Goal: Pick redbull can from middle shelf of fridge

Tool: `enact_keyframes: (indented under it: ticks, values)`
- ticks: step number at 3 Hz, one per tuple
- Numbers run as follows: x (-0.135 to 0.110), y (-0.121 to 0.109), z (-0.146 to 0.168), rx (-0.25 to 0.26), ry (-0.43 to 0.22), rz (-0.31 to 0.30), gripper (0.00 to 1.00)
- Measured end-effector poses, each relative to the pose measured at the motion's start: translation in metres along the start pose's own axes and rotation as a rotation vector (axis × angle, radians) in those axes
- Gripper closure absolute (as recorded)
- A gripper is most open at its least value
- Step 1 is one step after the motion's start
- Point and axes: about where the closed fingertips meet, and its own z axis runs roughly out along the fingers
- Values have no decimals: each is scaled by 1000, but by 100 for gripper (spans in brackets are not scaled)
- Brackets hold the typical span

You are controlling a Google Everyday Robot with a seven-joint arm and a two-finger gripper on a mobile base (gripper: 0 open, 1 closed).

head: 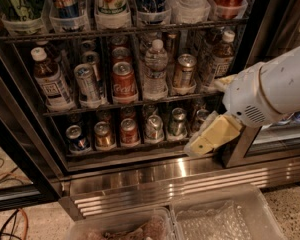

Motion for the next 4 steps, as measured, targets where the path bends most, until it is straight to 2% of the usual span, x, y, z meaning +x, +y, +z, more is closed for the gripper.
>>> enact_keyframes:
  ticks: [1, 2, 3, 4]
  values:
    - [-42, 28, 5, -29, -68, -97, 0]
    - [-45, 30, 6, -33, -73, -106, 0]
    - [-36, 22, 2, 9, -83, -44, 0]
    - [-25, 33, 27, 15, -111, 31, 0]
